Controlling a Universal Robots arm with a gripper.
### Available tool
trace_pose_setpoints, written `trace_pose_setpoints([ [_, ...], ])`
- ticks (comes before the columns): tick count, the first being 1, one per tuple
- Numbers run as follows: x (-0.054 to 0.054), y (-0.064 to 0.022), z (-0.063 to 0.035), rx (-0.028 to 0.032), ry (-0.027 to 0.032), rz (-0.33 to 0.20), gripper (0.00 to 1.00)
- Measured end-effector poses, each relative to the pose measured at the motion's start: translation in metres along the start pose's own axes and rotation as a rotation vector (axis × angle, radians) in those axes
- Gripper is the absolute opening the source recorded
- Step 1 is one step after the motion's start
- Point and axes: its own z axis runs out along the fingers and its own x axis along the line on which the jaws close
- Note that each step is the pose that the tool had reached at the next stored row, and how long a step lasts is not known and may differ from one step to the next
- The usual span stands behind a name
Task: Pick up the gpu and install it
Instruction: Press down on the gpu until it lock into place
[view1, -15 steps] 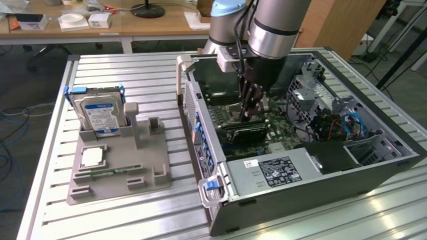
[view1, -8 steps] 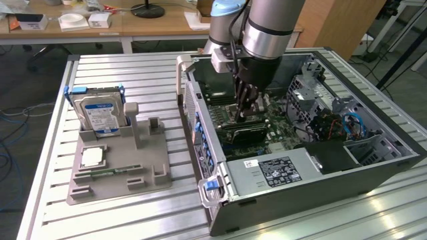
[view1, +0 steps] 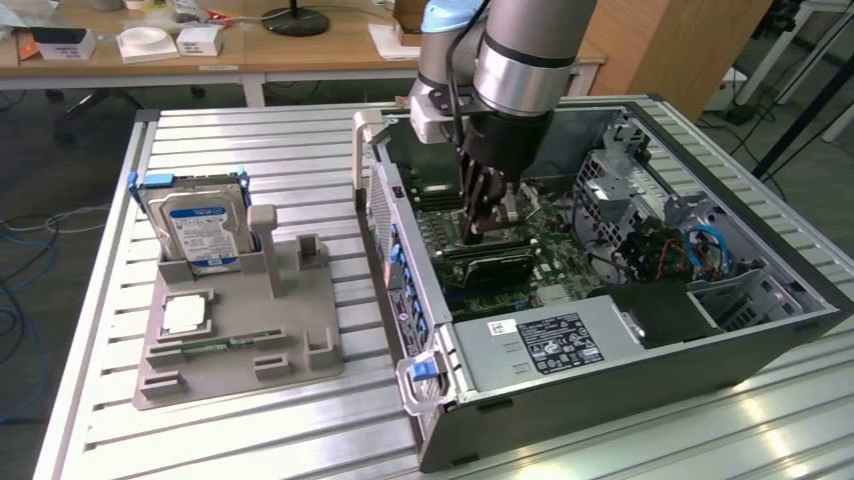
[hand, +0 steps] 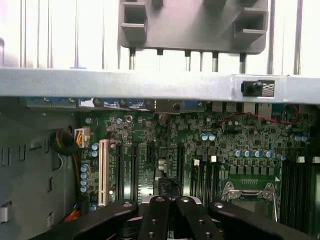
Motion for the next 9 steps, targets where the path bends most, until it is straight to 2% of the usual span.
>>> trace_pose_setpoints([
  [9, -0.0037, 0.0091, -0.0002, -0.0028, 0.0006, 0.000, 0.11],
])
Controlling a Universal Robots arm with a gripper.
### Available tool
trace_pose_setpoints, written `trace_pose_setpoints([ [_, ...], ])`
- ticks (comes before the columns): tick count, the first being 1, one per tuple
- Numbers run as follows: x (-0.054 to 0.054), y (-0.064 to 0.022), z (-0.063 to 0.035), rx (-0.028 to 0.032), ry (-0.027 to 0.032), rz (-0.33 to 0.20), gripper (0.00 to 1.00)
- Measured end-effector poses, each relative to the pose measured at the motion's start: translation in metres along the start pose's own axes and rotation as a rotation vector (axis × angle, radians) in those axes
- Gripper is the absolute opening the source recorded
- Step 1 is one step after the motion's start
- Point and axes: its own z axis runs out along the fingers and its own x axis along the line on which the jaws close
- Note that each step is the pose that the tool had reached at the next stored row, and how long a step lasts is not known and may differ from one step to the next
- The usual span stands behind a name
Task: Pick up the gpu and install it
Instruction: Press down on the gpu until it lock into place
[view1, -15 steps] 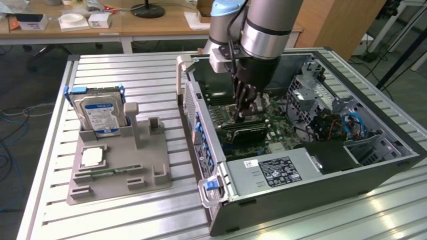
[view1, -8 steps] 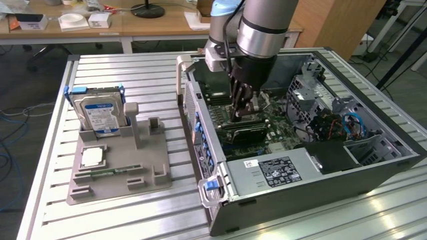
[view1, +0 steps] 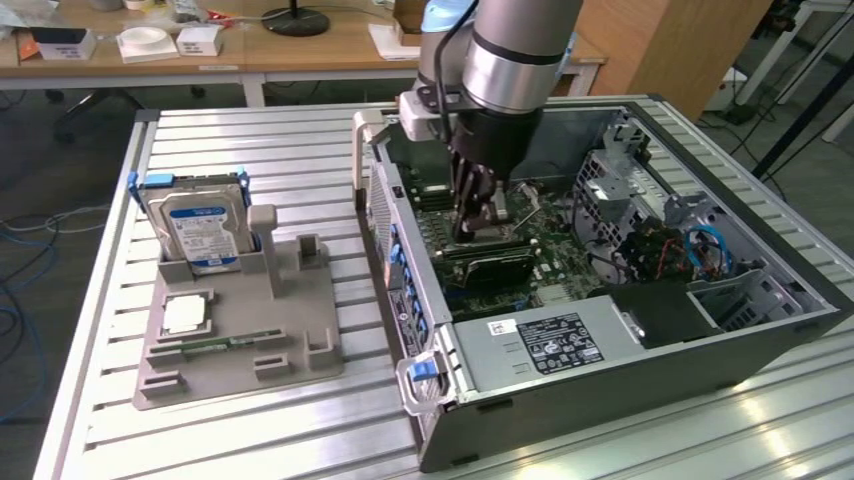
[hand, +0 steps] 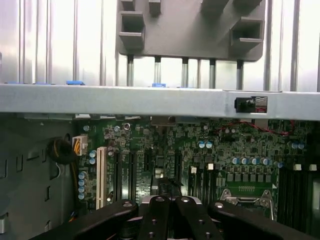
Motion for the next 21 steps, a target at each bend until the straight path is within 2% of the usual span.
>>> trace_pose_setpoints([
  [6, -0.003, 0.0089, 0.0003, 0.0000, 0.0000, 0.000, 0.11],
  [8, -0.004, 0.0115, 0.0004, -0.0017, 0.0000, -0.001, 0.11],
  [10, -0.004, 0.0124, 0.0004, -0.0071, 0.0002, -0.003, 0.11],
  [12, -0.004, 0.0132, 0.0004, -0.0150, 0.0002, -0.005, 0.11],
  [15, -0.004, 0.0144, 0.0005, -0.0313, 0.0003, -0.011, 0.11],
  [18, -0.003, 0.0160, 0.0005, -0.0450, 0.0005, -0.015, 0.11],
  [21, -0.004, 0.0189, 0.0008, -0.0496, 0.0003, -0.017, 0.11],
])
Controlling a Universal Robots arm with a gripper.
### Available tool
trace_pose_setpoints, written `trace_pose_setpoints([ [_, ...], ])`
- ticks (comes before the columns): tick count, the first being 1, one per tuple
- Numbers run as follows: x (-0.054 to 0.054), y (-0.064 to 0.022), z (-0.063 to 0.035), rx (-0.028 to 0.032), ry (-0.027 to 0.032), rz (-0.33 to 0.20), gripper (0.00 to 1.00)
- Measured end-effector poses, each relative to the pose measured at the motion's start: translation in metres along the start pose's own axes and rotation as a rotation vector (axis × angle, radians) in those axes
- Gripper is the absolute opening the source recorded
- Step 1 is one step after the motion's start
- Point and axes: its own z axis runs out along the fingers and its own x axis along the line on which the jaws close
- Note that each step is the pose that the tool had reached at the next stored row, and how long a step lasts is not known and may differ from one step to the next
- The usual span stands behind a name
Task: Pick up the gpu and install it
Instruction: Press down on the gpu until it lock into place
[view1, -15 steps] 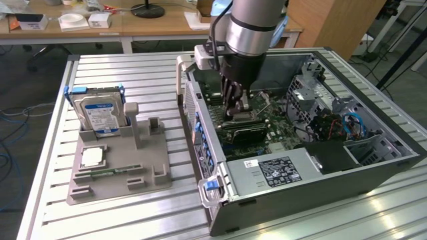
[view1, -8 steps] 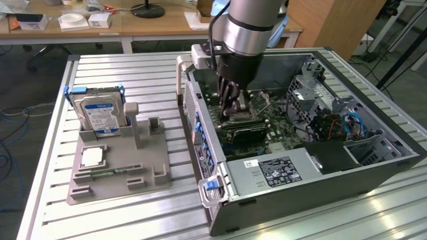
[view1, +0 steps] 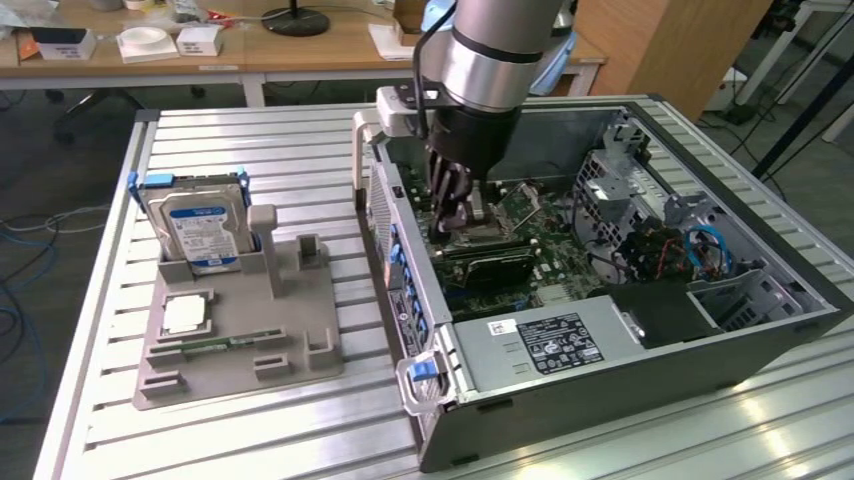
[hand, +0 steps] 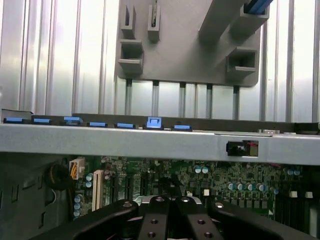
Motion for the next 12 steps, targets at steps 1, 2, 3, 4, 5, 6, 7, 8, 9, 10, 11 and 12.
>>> trace_pose_setpoints([
  [1, 0.000, 0.0014, 0.0002, -0.0002, 0.0000, 0.000, 0.11],
  [2, 0.000, 0.0030, 0.0004, -0.0002, 0.0000, 0.000, 0.11],
  [3, 0.000, 0.0043, 0.0006, -0.0002, 0.0000, 0.000, 0.11],
  [4, 0.000, 0.0059, 0.0009, -0.0002, 0.0000, 0.000, 0.11],
  [5, 0.000, 0.0077, 0.0012, -0.0002, 0.0000, 0.000, 0.11],
  [6, 0.000, 0.0091, 0.0015, -0.0002, -0.0001, 0.000, 0.11],
  [7, 0.000, 0.0097, 0.0016, -0.0001, -0.0002, 0.000, 0.11],
  [8, 0.000, 0.0100, 0.0016, -0.0002, -0.0001, 0.000, 0.11],
  [9, 0.000, 0.0106, 0.0016, -0.0002, 0.0000, 0.000, 0.11],
  [10, 0.000, 0.0123, 0.0018, 0.0000, 0.0002, 0.000, 0.11],
  [11, 0.000, 0.0130, 0.0018, 0.0000, 0.0003, 0.000, 0.11],
  [12, 0.000, 0.0133, 0.0019, -0.0001, 0.0002, 0.000, 0.11],
])
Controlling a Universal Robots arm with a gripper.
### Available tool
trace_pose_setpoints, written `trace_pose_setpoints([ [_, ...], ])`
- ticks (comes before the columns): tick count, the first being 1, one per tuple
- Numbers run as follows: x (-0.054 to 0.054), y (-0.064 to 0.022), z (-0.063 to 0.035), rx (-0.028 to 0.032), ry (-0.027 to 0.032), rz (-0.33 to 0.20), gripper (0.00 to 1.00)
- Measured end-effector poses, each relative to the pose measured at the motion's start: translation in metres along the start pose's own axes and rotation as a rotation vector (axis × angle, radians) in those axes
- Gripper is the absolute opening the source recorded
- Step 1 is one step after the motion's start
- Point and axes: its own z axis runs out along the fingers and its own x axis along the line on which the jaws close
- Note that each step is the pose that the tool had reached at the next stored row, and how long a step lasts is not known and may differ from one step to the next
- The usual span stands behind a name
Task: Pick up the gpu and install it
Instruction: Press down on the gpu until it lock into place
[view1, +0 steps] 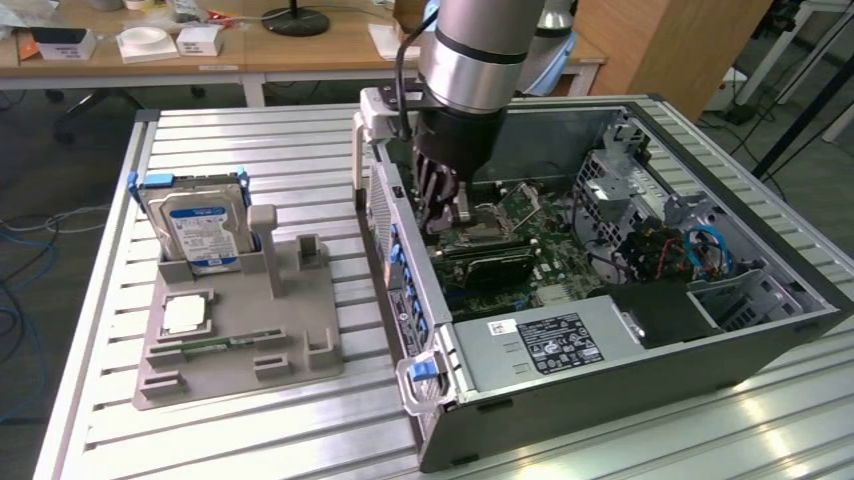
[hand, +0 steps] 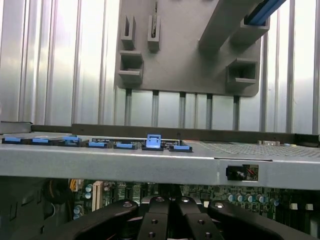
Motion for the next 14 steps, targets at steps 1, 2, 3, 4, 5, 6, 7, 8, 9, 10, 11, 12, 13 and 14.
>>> trace_pose_setpoints([
  [1, 0.0000, 0.0002, 0.0000, -0.0001, -0.0001, 0.000, 0.11],
  [2, 0.0000, 0.0006, 0.0001, -0.0001, -0.0001, 0.000, 0.11],
  [3, 0.0000, 0.0008, 0.0001, 0.0000, -0.0001, 0.000, 0.11],
  [4, 0.0000, 0.0010, 0.0001, 0.0000, -0.0001, 0.000, 0.11],
  [5, 0.0000, 0.0011, 0.0001, 0.0001, -0.0001, 0.000, 0.11],
  [6, 0.0000, 0.0013, 0.0002, 0.0001, -0.0001, 0.000, 0.11],
  [7, 0.0000, 0.0016, 0.0002, 0.0000, 0.0000, 0.000, 0.11],
  [8, 0.0000, 0.0021, 0.0002, 0.0000, -0.0001, -0.001, 0.11],
  [9, 0.0000, 0.0028, 0.0002, 0.0000, 0.0000, -0.001, 0.11],
  [10, 0.0000, 0.0029, 0.0003, -0.0001, 0.0001, -0.002, 0.11],
  [11, 0.0000, 0.0032, 0.0003, 0.0000, 0.0000, -0.002, 0.11],
  [12, 0.0000, 0.0035, 0.0003, 0.0000, 0.0002, -0.003, 0.11],
  [13, 0.0000, 0.0036, 0.0004, 0.0000, 0.0005, -0.003, 0.11],
  [14, 0.0000, 0.0039, 0.0004, -0.0001, 0.0010, -0.005, 0.11],
])
